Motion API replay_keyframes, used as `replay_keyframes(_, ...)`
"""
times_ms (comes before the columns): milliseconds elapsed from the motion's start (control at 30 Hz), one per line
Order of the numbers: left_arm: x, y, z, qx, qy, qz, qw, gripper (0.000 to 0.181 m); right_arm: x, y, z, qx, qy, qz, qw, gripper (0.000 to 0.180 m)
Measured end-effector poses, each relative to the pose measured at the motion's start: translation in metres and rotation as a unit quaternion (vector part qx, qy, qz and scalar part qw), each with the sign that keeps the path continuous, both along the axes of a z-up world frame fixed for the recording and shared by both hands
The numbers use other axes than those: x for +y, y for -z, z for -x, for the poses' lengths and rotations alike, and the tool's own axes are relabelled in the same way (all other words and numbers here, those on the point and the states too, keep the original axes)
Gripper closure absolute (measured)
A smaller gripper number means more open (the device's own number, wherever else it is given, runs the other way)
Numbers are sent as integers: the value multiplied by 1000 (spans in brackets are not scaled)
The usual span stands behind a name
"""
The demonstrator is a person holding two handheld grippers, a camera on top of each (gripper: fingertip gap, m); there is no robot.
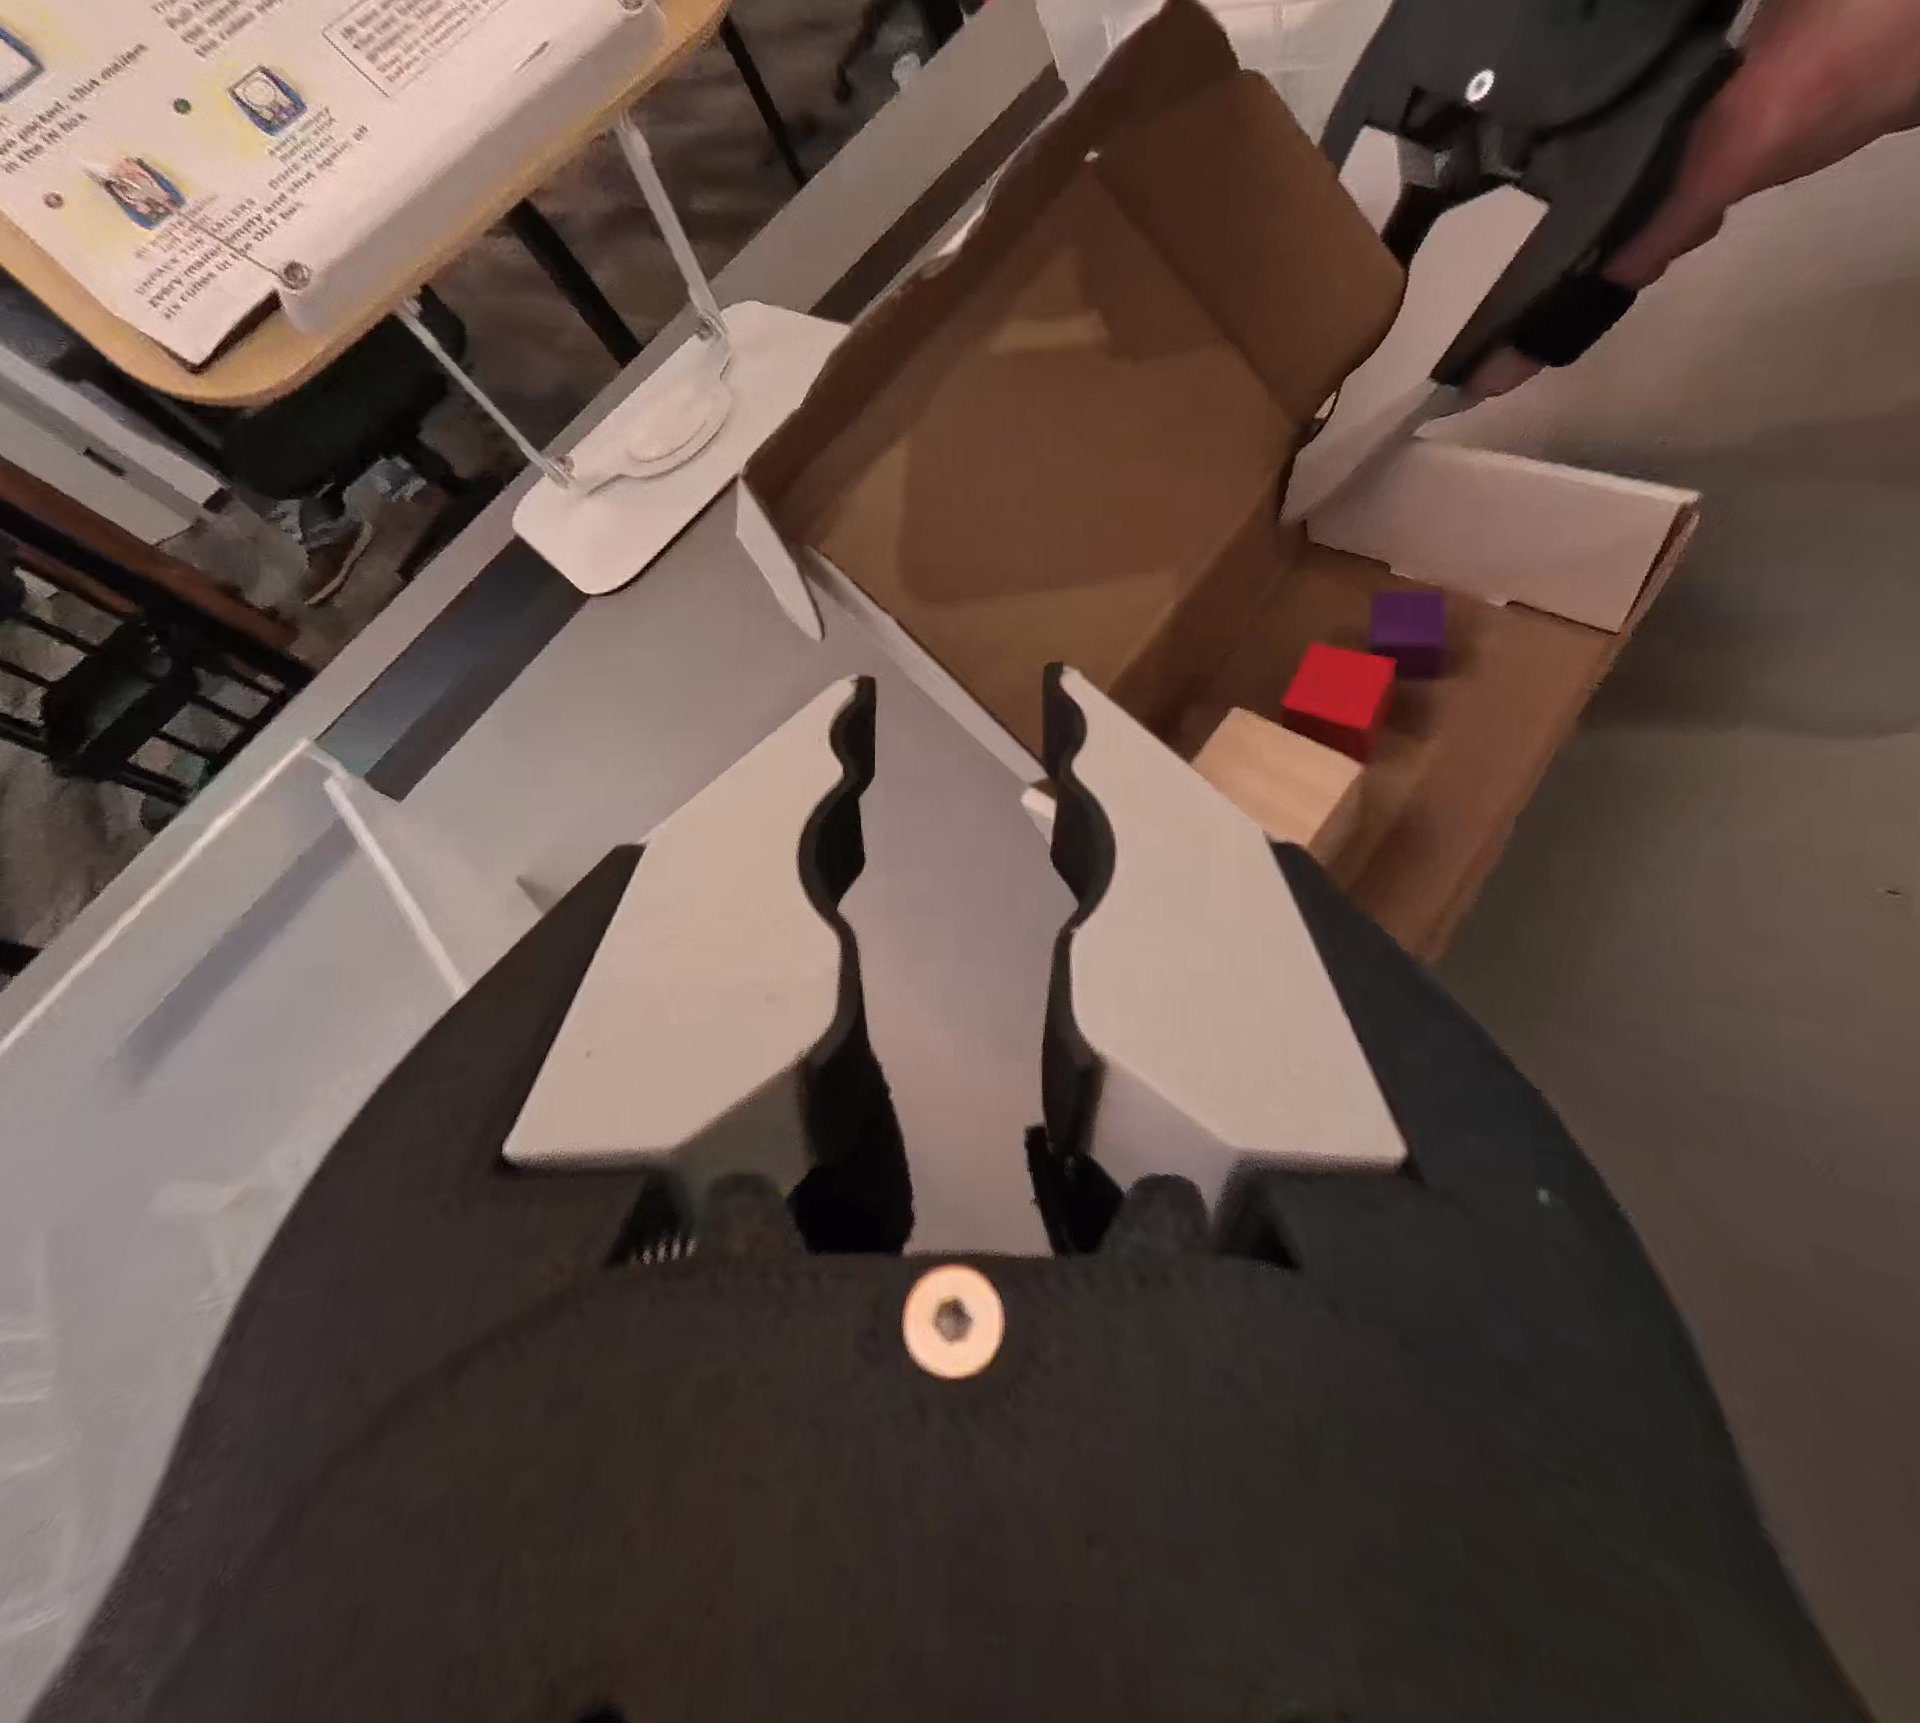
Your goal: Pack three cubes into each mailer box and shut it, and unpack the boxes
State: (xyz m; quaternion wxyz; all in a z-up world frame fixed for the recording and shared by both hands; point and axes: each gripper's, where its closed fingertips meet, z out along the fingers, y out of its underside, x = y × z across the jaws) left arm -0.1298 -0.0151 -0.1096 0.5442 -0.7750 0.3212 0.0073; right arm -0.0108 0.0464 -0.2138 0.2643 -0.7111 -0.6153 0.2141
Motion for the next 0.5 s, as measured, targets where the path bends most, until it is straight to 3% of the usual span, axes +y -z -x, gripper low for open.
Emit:
replay_keyframes(133,10,28,7,31,-4,0,1000,141,-9,-1,-2,-4,-40,-20,999,171)
replay_keyframes(267,11,31,-5,-25,23,15,999,140,-16,-1,-3,-8,-66,-42,997,169)
replay_keyframes(400,10,34,-12,-26,31,17,999,156,-18,-2,-5,-21,-61,-60,996,166)
replay_keyframes(500,11,34,-15,-4,28,1,1000,158,-20,-3,-7,-20,-57,-75,995,161)
